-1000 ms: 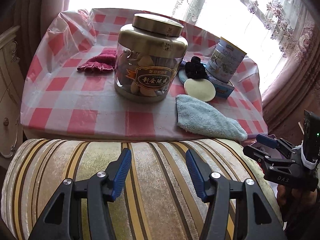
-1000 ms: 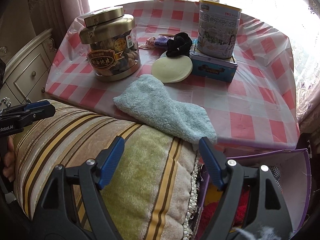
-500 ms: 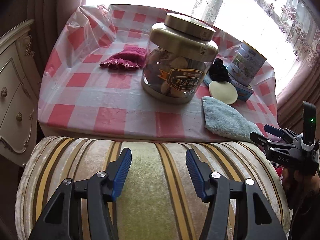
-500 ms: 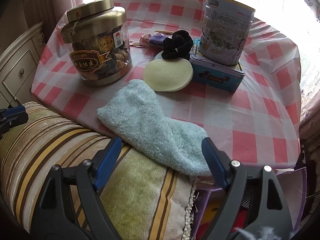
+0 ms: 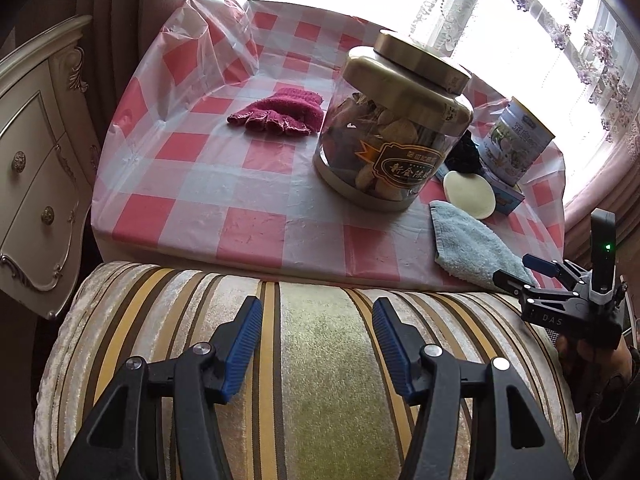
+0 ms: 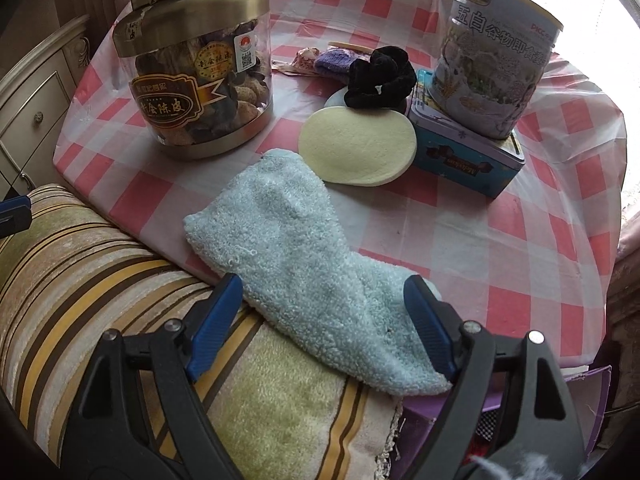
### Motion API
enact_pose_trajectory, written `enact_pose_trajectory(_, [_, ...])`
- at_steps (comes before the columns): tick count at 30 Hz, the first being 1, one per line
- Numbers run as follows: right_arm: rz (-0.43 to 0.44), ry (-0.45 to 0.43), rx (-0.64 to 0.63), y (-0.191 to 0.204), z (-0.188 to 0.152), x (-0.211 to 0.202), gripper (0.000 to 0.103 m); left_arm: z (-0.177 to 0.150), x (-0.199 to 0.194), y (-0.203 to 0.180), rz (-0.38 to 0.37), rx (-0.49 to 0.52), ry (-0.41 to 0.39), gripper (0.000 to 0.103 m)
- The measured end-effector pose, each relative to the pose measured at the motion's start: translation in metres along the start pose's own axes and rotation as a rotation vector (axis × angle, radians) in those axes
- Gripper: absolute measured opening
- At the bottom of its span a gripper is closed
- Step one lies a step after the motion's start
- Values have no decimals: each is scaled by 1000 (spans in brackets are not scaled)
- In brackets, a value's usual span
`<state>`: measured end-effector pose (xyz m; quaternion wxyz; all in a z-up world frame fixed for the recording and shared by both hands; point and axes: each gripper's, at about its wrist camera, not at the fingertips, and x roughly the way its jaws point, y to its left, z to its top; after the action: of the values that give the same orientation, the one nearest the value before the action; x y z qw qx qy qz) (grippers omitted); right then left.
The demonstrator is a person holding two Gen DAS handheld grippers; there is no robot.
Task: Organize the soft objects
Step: 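Move the right tool back over the light blue towel on the table, then grasp the light blue towel with the right tool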
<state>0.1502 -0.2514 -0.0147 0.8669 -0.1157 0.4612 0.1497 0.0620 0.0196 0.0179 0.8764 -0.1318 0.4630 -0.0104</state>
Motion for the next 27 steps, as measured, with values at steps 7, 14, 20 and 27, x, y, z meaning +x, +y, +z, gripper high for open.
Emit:
enact_pose_trajectory(7, [15,30,-33,4,5,17,85,-1,4,1,-8,-9,14,59])
enact_pose_trajectory(14, [30,49,-41,5,14,34,85,1,6,4,-20,-27,19,59])
enact_pose_trajectory(20, [37,54,-42,7,20,47,77,2,8,6,-25,-39,24,59])
enact_pose_trajectory(27, [73,38,-50,10,20,46,49,4,11,8,-26,-47,31,59])
